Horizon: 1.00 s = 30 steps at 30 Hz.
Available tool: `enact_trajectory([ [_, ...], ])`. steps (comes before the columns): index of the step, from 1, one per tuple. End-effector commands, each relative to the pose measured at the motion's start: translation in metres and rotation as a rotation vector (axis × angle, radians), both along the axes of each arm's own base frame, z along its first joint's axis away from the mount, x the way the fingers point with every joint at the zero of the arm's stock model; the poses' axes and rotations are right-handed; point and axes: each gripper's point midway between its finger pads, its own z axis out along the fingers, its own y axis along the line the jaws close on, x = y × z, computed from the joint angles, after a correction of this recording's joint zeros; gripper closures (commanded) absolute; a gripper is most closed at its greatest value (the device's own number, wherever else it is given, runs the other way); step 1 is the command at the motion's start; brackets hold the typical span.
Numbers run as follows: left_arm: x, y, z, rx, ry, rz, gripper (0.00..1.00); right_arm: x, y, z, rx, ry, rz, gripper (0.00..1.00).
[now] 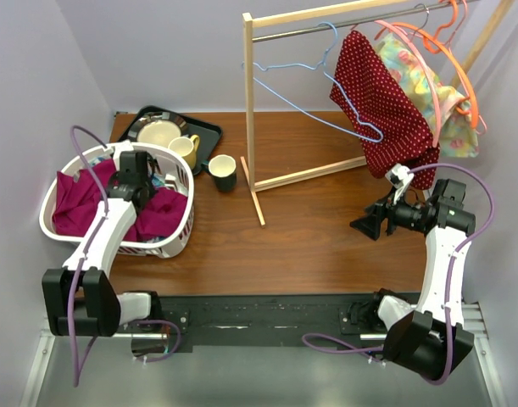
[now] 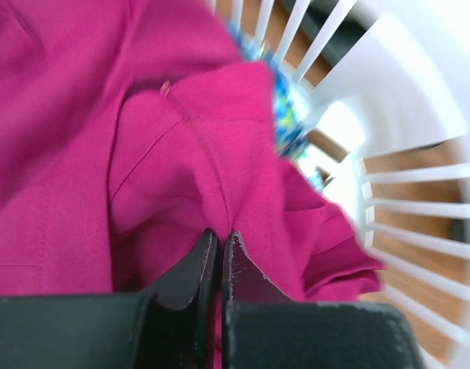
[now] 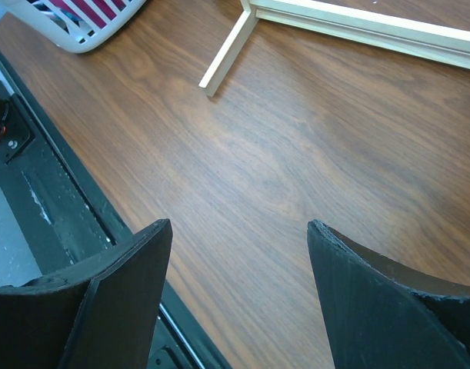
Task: Place the skirt on the hanger
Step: Grab the skirt from the pile, then move the skirt to the center of the board
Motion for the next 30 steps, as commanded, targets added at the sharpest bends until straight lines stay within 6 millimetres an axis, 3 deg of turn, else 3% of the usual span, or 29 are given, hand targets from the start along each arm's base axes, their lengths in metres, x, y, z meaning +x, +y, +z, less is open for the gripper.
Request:
enact_trajectory([
  [1, 0.017, 0.004, 0.115, 0.028, -0.276, -0.013, 1.00, -0.004, 0.006, 0.010, 0.017, -0.045, 0.025, 0.25],
  [3, 0.012, -0.004, 0.160, 0.005, -0.385, -0.049, 1.00, -0.003, 0.005, 0.011, 0.018, -0.046, 0.022, 0.25],
  [4, 0.010, -0.007, 0.196, -0.003, -0.470, -0.065, 1.00, -0.003, 0.005, 0.010, 0.019, -0.045, 0.024, 0.25],
  [6, 0.002, -0.019, 0.242, -0.043, -0.579, -0.121, 1.00, -0.003, 0.005, 0.011, 0.018, -0.046, 0.024, 0.25],
  [7, -0.004, -0.024, 0.281, -0.054, -0.667, -0.147, 1.00, -0.003, 0.005, 0.010, 0.020, -0.043, 0.022, 0.25],
  [9, -0.010, -0.040, 0.319, -0.094, -0.759, -0.227, 1.00, -0.004, 0.005, 0.011, 0.019, -0.045, 0.024, 0.25],
  [10, -0.020, -0.046, 0.351, -0.111, -0.837, -0.258, 1.00, -0.004, 0.005, 0.010, 0.020, -0.043, 0.024, 0.25],
  [12, -0.025, -0.062, 0.381, -0.147, -0.901, -0.344, 1.00, -0.004, 0.006, 0.011, 0.016, -0.047, 0.023, 0.25],
  [13, -0.035, -0.065, 0.409, -0.163, -0.973, -0.353, 1.00, -0.004, 0.005, 0.010, 0.014, -0.048, 0.023, 0.25],
  [14, -0.041, -0.085, 0.422, -0.204, -1.007, -0.449, 1.00, -0.004, 0.006, 0.011, 0.017, -0.047, 0.023, 0.25],
  [16, -0.055, -0.107, 0.457, -0.298, -1.120, -0.546, 1.00, -0.004, 0.005, 0.010, 0.017, -0.047, 0.021, 0.25],
  [19, -0.077, -0.146, 0.491, -0.454, -1.212, -0.754, 1.00, -0.004, 0.005, 0.010, 0.015, -0.048, 0.020, 0.25],
  [23, -0.107, -0.192, 0.512, -0.593, -1.243, -0.986, 1.00, -0.004, 0.005, 0.010, 0.011, -0.051, 0.020, 0.25],
  [27, -0.122, -0.238, 0.502, -0.723, -1.173, -1.198, 1.00, -0.002, 0.004, 0.011, 0.009, -0.052, 0.017, 0.25],
  [29, -0.127, -0.265, 0.485, -0.795, -1.100, -1.291, 1.00, -0.001, 0.003, 0.011, 0.005, -0.054, 0.015, 0.25],
  [30, -0.118, -0.276, 0.467, -0.811, -1.028, -1.298, 1.00, -0.001, 0.003, 0.011, 0.002, -0.056, 0.016, 0.25],
])
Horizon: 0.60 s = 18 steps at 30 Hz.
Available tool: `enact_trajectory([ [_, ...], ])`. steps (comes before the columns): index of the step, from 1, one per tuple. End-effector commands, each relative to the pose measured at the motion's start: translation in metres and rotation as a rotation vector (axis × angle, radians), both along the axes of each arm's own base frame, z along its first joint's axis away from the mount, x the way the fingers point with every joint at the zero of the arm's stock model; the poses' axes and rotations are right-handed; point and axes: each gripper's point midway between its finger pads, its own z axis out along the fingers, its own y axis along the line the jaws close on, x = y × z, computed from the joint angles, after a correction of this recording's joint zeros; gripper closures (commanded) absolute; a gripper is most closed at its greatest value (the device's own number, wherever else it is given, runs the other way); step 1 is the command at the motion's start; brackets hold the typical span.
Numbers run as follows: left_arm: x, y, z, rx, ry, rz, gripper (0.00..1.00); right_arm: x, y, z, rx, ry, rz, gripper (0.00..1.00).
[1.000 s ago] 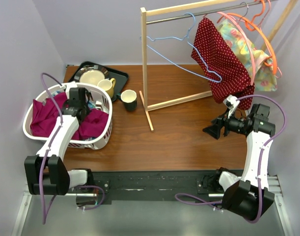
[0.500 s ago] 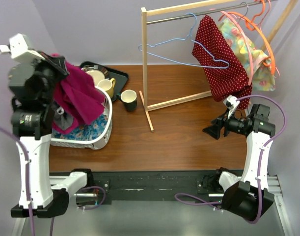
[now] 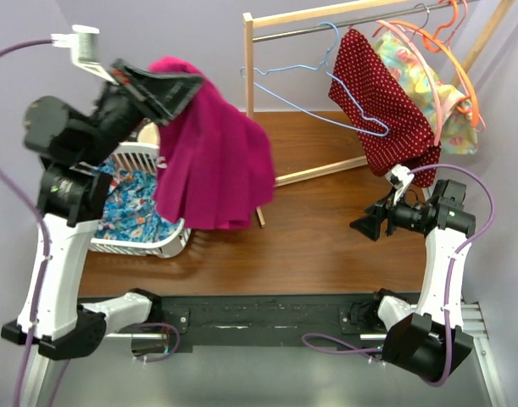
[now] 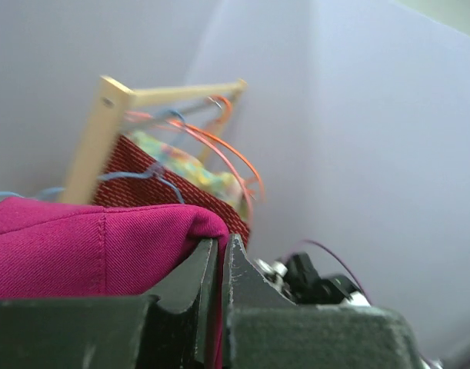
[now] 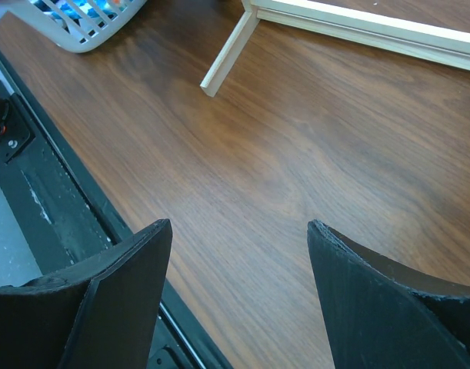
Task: Place the skirt on the hanger
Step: Move the skirt to the center of the board
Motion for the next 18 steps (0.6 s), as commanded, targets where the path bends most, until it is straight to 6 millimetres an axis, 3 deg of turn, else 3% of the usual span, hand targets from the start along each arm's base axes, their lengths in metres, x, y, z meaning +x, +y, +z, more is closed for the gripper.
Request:
enact_trajectory([
  [1, -0.037, -0.052, -0.006, 0.022, -0.052, -0.280, 1.00, 0.000, 0.002, 0.010, 0.000, -0.054, 0.015, 0.25],
  [3, -0.032, -0.069, -0.033, 0.059, 0.005, -0.320, 1.00, 0.001, 0.000, 0.009, -0.013, -0.060, 0.010, 0.25],
  [5, -0.039, -0.086, -0.052, 0.092, 0.029, -0.368, 1.00, 0.002, -0.001, 0.011, -0.024, -0.070, -0.002, 0.25],
  [6, -0.036, -0.096, -0.074, 0.119, 0.078, -0.378, 1.00, 0.002, -0.002, 0.012, -0.032, -0.072, -0.007, 0.25],
  [8, -0.044, -0.118, -0.100, 0.150, 0.115, -0.414, 1.00, 0.003, -0.006, 0.018, -0.065, -0.090, -0.030, 0.25],
  [9, -0.042, -0.132, -0.127, 0.182, 0.167, -0.431, 1.00, 0.004, -0.007, 0.019, -0.076, -0.089, -0.040, 0.25],
  [11, -0.058, -0.159, -0.158, 0.221, 0.209, -0.482, 1.00, 0.004, -0.013, 0.024, -0.122, -0.100, -0.066, 0.25],
  [12, -0.053, -0.174, -0.191, 0.250, 0.261, -0.460, 1.00, 0.004, -0.016, 0.025, -0.142, -0.106, -0.077, 0.25],
  [13, -0.066, -0.191, -0.208, 0.270, 0.278, -0.492, 1.00, 0.005, -0.018, 0.031, -0.167, -0.125, -0.083, 0.24],
  [15, -0.060, -0.216, -0.254, 0.304, 0.334, -0.466, 1.00, 0.003, -0.025, 0.029, -0.225, -0.110, -0.093, 0.24],
  [17, -0.068, -0.235, -0.283, 0.312, 0.388, -0.487, 1.00, -0.004, -0.028, 0.034, -0.260, -0.086, -0.088, 0.23],
  [18, -0.064, -0.249, -0.305, 0.332, 0.408, -0.483, 0.92, -0.005, -0.029, 0.034, -0.275, -0.083, -0.069, 0.23],
])
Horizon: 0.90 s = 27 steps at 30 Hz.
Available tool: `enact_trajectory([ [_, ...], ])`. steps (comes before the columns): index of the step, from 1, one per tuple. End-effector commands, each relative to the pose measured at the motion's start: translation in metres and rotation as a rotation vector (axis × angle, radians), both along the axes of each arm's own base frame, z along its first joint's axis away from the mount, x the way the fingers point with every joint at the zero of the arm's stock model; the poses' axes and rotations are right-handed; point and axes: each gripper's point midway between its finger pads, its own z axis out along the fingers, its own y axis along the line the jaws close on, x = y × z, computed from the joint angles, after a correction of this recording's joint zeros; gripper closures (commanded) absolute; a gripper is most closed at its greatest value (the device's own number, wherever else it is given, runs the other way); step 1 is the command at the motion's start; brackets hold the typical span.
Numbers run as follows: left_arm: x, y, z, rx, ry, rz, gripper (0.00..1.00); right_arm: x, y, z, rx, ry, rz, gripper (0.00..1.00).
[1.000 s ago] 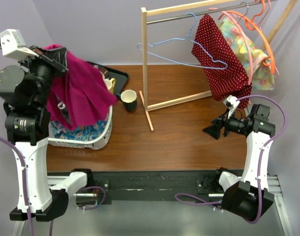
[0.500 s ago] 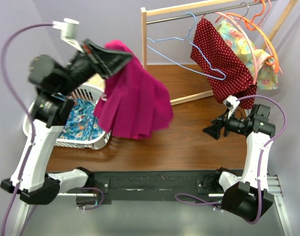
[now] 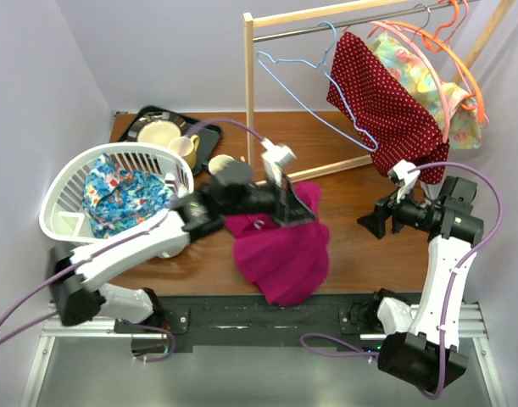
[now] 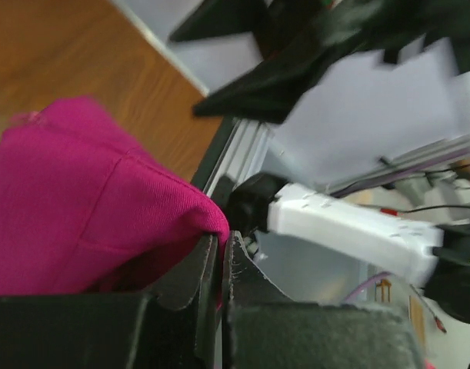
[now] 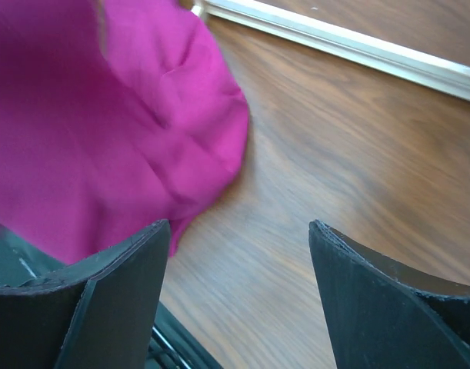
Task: Place the skirt on the hanger
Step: Move the skirt to the center of the board
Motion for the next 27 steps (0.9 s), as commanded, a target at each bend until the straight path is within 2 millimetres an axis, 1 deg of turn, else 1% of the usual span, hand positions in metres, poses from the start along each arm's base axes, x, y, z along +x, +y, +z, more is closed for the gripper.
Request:
enact_trajectory([
  [1, 0.008, -0.047, -0.032, -0.039, -0.031, 0.046, 0.82, -0.008, -0.010, 0.017, -0.115, -0.005, 0.010, 0.23],
  [2, 0.010, -0.058, -0.053, 0.000, -0.018, 0.035, 0.65, -0.017, -0.006, 0.016, -0.105, 0.030, 0.029, 0.23],
  [4, 0.011, -0.065, -0.061, 0.024, -0.037, 0.015, 0.52, -0.021, -0.005, 0.020, -0.121, 0.023, 0.062, 0.23],
  [5, 0.014, -0.065, -0.063, 0.034, -0.055, 0.019, 0.43, -0.028, -0.003, 0.019, -0.119, 0.044, 0.071, 0.23],
  [6, 0.014, -0.062, -0.062, 0.047, -0.075, 0.017, 0.40, -0.030, -0.003, 0.018, -0.134, 0.040, 0.090, 0.23],
  [7, 0.014, -0.058, -0.061, 0.065, -0.134, 0.009, 0.37, -0.032, -0.002, 0.017, -0.131, 0.052, 0.099, 0.23],
  [8, 0.016, -0.050, -0.049, 0.060, -0.181, 0.027, 0.32, -0.038, 0.002, 0.013, -0.112, 0.085, 0.119, 0.23],
  [9, 0.014, -0.041, -0.053, 0.097, -0.198, 0.029, 0.29, -0.041, 0.004, 0.011, -0.117, 0.084, 0.154, 0.23],
  [10, 0.015, -0.033, -0.051, 0.115, -0.249, 0.026, 0.28, -0.047, 0.010, 0.009, -0.083, 0.113, 0.181, 0.23],
  [11, 0.016, -0.021, -0.038, 0.112, -0.284, 0.058, 0.24, -0.046, 0.012, 0.005, -0.067, 0.135, 0.196, 0.23],
  [12, 0.015, -0.009, -0.055, 0.180, -0.276, 0.071, 0.24, -0.047, 0.015, 0.001, -0.064, 0.155, 0.214, 0.23],
  [13, 0.020, 0.002, -0.061, 0.222, -0.297, 0.104, 0.23, -0.047, 0.019, -0.008, -0.072, 0.174, 0.247, 0.23],
  [14, 0.029, 0.016, -0.063, 0.263, -0.308, 0.179, 0.22, -0.047, 0.020, -0.012, -0.072, 0.183, 0.255, 0.22],
  [15, 0.032, 0.031, -0.086, 0.350, -0.288, 0.212, 0.22, -0.043, 0.021, -0.015, -0.064, 0.190, 0.238, 0.22],
  [16, 0.036, 0.040, -0.097, 0.390, -0.267, 0.254, 0.22, -0.031, 0.019, -0.024, -0.089, 0.165, 0.234, 0.22],
  [17, 0.041, 0.057, -0.119, 0.468, -0.244, 0.312, 0.22, -0.024, 0.017, -0.027, -0.094, 0.152, 0.207, 0.22],
  [18, 0.043, 0.065, -0.128, 0.491, -0.219, 0.340, 0.23, -0.017, 0.017, -0.030, -0.067, 0.180, 0.154, 0.22],
  [19, 0.042, 0.070, -0.137, 0.502, -0.179, 0.368, 0.23, 0.000, 0.012, -0.036, -0.079, 0.135, 0.127, 0.22],
  [20, 0.043, 0.083, -0.153, 0.545, -0.161, 0.409, 0.23, 0.009, 0.009, -0.039, -0.074, 0.129, 0.097, 0.21],
  [21, 0.044, 0.090, -0.160, 0.561, -0.146, 0.437, 0.23, 0.017, 0.008, -0.043, -0.028, 0.166, 0.034, 0.21],
  [22, 0.045, 0.096, -0.165, 0.565, -0.120, 0.470, 0.24, 0.033, 0.005, -0.047, -0.020, 0.129, 0.006, 0.21],
  [23, 0.047, 0.109, -0.174, 0.590, -0.115, 0.517, 0.24, 0.038, 0.006, -0.049, 0.007, 0.131, -0.007, 0.21],
  [24, 0.052, 0.116, -0.179, 0.595, -0.102, 0.543, 0.25, 0.042, 0.007, -0.055, 0.044, 0.172, -0.038, 0.21],
  [25, 0.054, 0.122, -0.185, 0.600, -0.093, 0.556, 0.25, 0.050, 0.008, -0.059, 0.046, 0.158, -0.050, 0.21],
  [26, 0.053, 0.127, -0.195, 0.610, -0.074, 0.545, 0.27, 0.053, 0.008, -0.063, 0.045, 0.172, -0.066, 0.21],
  [27, 0.059, 0.133, -0.199, 0.614, -0.059, 0.554, 0.29, 0.056, 0.005, -0.070, 0.038, 0.197, -0.099, 0.21],
])
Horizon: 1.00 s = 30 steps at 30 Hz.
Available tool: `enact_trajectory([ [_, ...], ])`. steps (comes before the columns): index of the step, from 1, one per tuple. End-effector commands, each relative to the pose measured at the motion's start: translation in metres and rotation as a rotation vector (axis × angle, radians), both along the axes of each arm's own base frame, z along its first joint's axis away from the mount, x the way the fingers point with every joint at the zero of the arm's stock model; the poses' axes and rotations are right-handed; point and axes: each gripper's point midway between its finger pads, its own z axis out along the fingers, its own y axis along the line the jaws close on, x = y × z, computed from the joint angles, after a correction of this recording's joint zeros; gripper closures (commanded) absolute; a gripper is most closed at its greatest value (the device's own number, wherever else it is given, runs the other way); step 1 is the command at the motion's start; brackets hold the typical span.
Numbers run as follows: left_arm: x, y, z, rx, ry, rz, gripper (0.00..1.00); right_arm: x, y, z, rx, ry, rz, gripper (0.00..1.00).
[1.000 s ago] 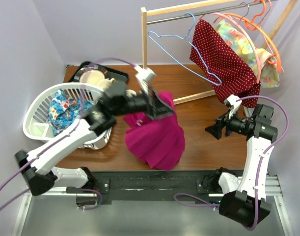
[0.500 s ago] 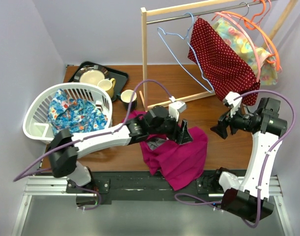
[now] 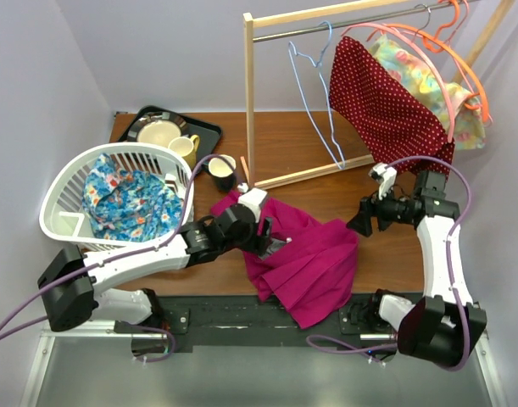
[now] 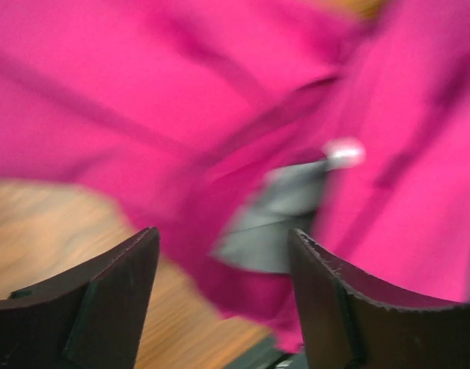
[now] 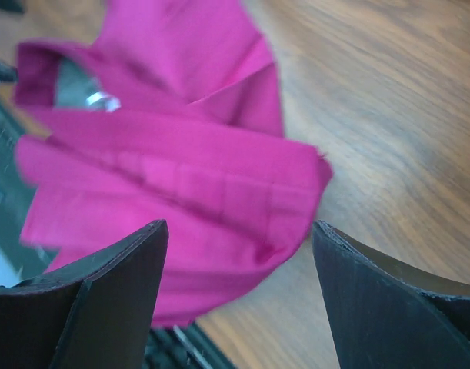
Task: Place the skirt on the hanger
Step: Move the skirt to the center of the board, then flatten the skirt
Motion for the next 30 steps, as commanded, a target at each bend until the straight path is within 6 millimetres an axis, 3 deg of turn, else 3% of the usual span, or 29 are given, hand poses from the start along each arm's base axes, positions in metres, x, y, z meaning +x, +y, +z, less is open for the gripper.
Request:
enact_trajectory([
  [1, 0.023, 0.032, -0.013, 0.012, 0.006, 0.135, 0.31, 0.044, -0.006, -0.009, 0.002, -0.024, -0.147, 0.21],
  [4, 0.021, 0.033, -0.025, 0.037, 0.032, 0.101, 0.34, 0.052, -0.014, -0.029, -0.039, 0.029, -0.211, 0.19],
  [9, 0.015, 0.022, -0.029, 0.025, 0.059, 0.037, 0.42, 0.059, -0.017, -0.040, -0.035, 0.061, -0.245, 0.18],
  [12, 0.011, 0.017, -0.036, 0.028, 0.081, 0.002, 0.56, 0.063, -0.014, -0.049, -0.042, 0.096, -0.238, 0.18],
  [16, 0.005, 0.018, -0.039, 0.036, 0.109, -0.022, 0.89, 0.066, -0.016, -0.066, -0.079, 0.171, -0.259, 0.17],
  [19, 0.004, 0.022, -0.027, 0.002, 0.094, -0.010, 0.96, 0.065, -0.011, -0.075, -0.093, 0.208, -0.245, 0.17],
  [23, 0.004, 0.024, -0.012, -0.056, 0.076, -0.003, 0.97, 0.063, 0.004, -0.083, -0.134, 0.239, -0.180, 0.20],
  [25, 0.005, 0.024, -0.008, -0.063, 0.071, 0.000, 0.97, 0.059, 0.015, -0.085, -0.136, 0.278, -0.129, 0.32],
  [30, 0.008, 0.028, -0.003, -0.076, 0.064, 0.019, 0.99, 0.059, 0.022, -0.081, -0.134, 0.346, -0.081, 0.48],
])
